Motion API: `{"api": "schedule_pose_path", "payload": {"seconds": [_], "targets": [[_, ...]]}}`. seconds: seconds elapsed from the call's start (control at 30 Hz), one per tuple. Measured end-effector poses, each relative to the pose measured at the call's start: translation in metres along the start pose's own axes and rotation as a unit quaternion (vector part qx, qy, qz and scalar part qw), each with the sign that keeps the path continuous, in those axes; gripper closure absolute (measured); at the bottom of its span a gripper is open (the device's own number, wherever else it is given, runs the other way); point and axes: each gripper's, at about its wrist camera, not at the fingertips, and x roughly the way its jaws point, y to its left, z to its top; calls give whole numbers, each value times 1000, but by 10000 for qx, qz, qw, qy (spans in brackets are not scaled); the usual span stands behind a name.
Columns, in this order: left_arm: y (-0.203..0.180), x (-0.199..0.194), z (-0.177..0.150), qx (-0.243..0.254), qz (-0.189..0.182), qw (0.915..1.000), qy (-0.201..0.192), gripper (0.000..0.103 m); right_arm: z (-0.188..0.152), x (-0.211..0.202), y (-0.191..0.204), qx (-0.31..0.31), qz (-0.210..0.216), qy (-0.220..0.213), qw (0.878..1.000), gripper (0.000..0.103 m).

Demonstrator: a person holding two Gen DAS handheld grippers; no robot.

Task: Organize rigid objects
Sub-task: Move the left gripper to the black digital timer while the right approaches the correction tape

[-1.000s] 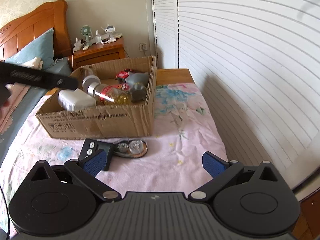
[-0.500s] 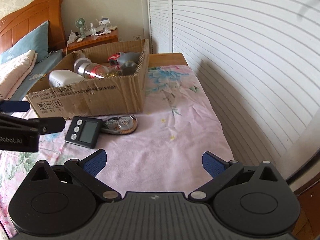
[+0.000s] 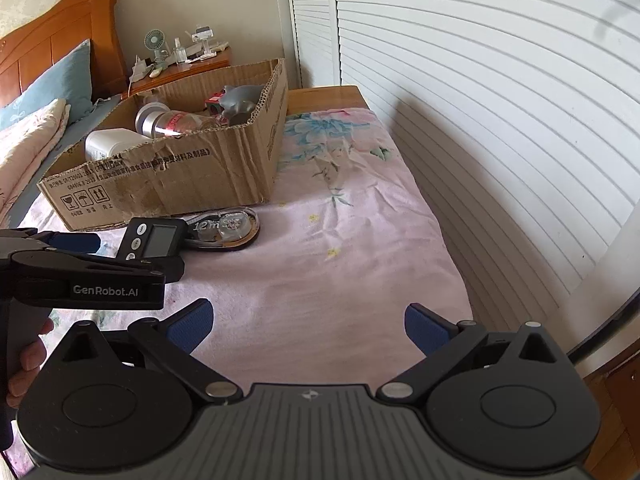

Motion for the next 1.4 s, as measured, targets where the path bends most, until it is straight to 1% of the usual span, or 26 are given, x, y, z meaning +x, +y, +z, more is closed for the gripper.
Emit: {"api": "schedule_pose_path", "payload": {"seconds": [0.07,0.17,0.2,0.23,0.27,0.3,0.4,0.5,0.63,0.7,0.77,0.8,0.83,0.87,0.93,1.03,1.1,1.23,1.33,1.4], "targets": [[0,1,-1,-46,14,10000,-58,2,-1,2,-1,-7,-2,30,10000,0],[2,1,-2,-132,2,9999,-107,9,-2,4,-1,-18,-4,61,10000,0],[3,1,-1,-196,-73,9997,-103,18,-2,5,-1,-24,-8,75,10000,0],[5,0,-1,-251,-121,9996,-108,23,-2,6,0,-34,-15,88,10000,0],[6,-1,-1,-268,-105,9995,-132,26,-3,7,1,-47,-21,104,9999,0],[6,-1,0,-291,-107,9994,-125,33,-3,8,1,-59,-26,130,9999,0],[12,-3,-1,-436,-9,9990,-96,34,-4,11,5,-133,-27,196,9997,0],[22,-6,-4,-594,192,9980,-72,34,-5,14,13,-257,-30,261,9993,0],[37,-11,-11,-739,438,9963,-62,34,-6,19,27,-540,-147,335,9979,0],[45,-12,-13,-818,466,9955,-62,34,-6,21,33,-644,-146,372,9971,0],[50,-15,-16,-811,441,9957,-44,27,-5,22,38,-725,-148,383,9965,0],[51,-16,-17,-782,402,9961,-33,18,-3,22,40,-779,-143,378,9961,0],[52,-18,-18,-752,367,9965,-51,13,-1,22,43,-823,-154,361,9958,0],[53,-19,-19,-715,337,9968,-91,12,2,23,45,-867,-173,334,9955,0],[54,-19,-21,-633,282,9976,-75,6,8,25,51,-982,-178,245,9947,0],[56,-16,-23,-632,235,9977,43,5,18,34,57,-1080,-99,174,9940,0],[57,-14,-24,-576,280,9979,84,1,25,43,61,-1097,-49,129,9939,0],[65,-12,-27,-651,350,9973,-3,1,36,58,65,-991,79,66,9950,0],[68,-12,-28,-574,280,9980,-3,1,43,63,68,-947,165,-38,9954,0],[70,-13,-28,-512,221,9984,23,1,48,67,69,-867,217,-5,9960,0]]}}
